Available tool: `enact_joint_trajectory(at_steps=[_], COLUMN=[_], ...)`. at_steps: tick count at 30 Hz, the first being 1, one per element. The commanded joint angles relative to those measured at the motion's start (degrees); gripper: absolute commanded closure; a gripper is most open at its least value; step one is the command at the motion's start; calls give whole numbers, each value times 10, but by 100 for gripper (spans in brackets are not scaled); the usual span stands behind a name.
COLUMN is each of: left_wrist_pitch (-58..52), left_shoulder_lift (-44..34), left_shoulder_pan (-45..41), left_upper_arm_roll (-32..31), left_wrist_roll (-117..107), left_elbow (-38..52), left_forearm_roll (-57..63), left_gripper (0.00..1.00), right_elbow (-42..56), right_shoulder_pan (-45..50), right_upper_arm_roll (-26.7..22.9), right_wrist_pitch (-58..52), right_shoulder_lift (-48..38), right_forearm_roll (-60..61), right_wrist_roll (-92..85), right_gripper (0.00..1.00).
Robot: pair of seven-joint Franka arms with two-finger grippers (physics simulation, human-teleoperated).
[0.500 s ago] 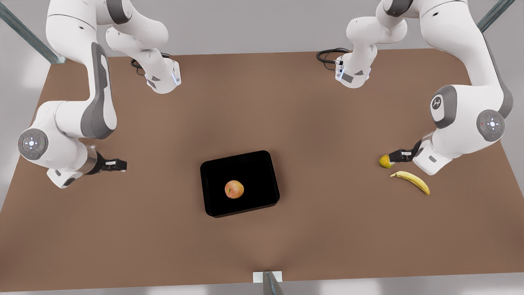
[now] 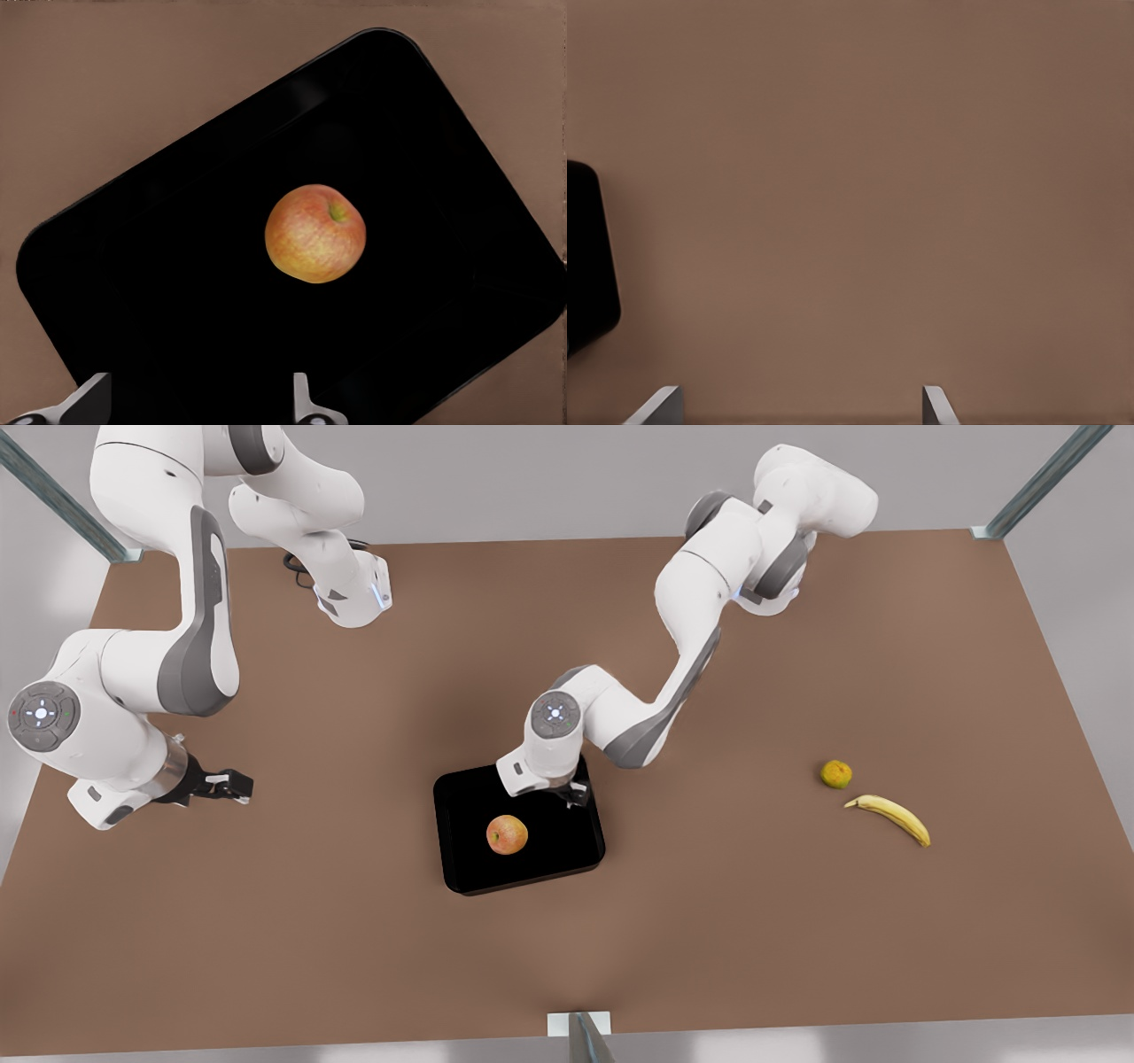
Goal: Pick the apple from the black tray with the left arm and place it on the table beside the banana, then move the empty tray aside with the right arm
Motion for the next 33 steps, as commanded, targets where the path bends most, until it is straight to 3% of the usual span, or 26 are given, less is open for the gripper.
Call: enact_joint_trajectory(at_steps=[1, 8, 33], left_wrist_pitch=[139, 305, 334], left_shoulder_lift=[21, 78, 127], left_shoulder_pan=[-16, -39, -60], left_upper_arm_roll=[1, 31, 74], left_wrist_roll=[-419, -415, -390], left_elbow=[17, 18, 18], left_forearm_roll=[17, 63, 97], left_gripper=[0, 0, 0], right_elbow=[0, 0, 0], right_shoulder_pan=[0, -1, -2], right_upper_arm_roll=[0, 0, 0], right_wrist_pitch=[-2, -2, -2], right_shoulder_lift=[-1, -1, -1], right_forearm_roll=[0, 0, 1], right_wrist_roll=[-4, -4, -4], right_gripper=[0, 0, 0])
